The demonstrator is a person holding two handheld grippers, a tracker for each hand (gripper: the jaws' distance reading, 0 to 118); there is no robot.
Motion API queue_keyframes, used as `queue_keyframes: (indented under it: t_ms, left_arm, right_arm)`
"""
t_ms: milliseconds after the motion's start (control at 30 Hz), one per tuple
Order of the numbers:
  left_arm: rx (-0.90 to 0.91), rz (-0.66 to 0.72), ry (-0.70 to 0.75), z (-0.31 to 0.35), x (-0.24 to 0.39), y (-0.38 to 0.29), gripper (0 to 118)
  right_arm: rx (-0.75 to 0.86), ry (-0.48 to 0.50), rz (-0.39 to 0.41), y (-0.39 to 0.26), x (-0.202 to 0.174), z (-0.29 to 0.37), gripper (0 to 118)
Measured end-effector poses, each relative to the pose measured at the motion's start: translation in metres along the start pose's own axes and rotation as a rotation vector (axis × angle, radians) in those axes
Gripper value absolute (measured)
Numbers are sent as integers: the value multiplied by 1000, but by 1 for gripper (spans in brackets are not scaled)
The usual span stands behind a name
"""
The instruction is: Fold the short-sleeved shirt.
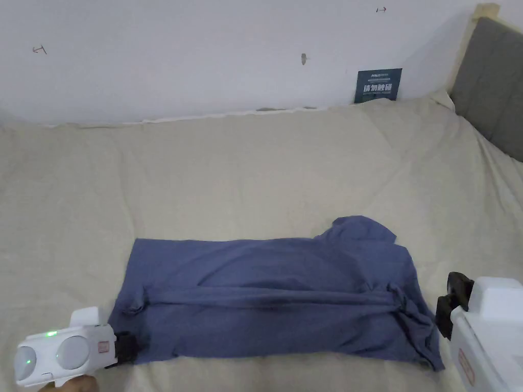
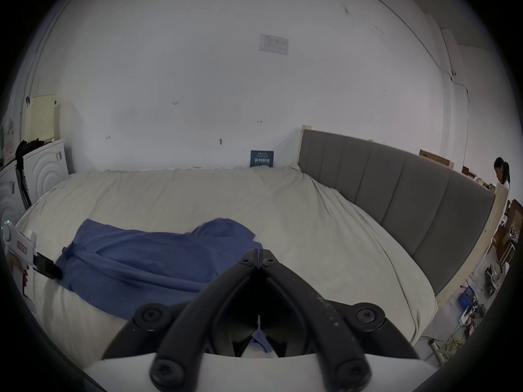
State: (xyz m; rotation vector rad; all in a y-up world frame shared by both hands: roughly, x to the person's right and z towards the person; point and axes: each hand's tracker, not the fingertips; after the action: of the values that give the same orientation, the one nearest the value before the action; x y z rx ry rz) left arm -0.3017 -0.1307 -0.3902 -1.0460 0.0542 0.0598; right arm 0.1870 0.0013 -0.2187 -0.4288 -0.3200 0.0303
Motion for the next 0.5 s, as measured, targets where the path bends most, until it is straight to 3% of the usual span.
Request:
queue_keyframes:
  t_ms: [33, 67, 100, 167, 267, 400, 433, 500]
  left_arm:
    - [7, 6, -8, -1, 1, -3, 34]
    - [53, 18, -12, 3, 1, -7, 20]
    - [50, 18, -21, 5, 1, -6, 7]
    - [47, 38, -73, 6, 3, -5, 6]
    - [89, 15, -54, 17, 3, -5, 6]
    - [134, 30, -85, 36, -1, -2, 5]
    - [147, 29, -93, 40, -2, -2, 5]
    - [152, 24, -95, 43, -5, -2, 5]
  right_arm:
    - [-24, -2, -5, -3, 2, -4, 2]
    - [-50, -2, -12, -7, 4, -8, 2]
    - [-88, 4, -27, -11, 6, -13, 10]
    - [-170, 2, -62, -21, 11, -27, 25]
    - [-346, 28, -111, -45, 24, -65, 33]
    - [-535, 55, -104, -73, 24, -109, 101]
    - [-546, 50, -118, -80, 23, -114, 107]
    - [-574, 48, -119, -86, 18, -122, 100]
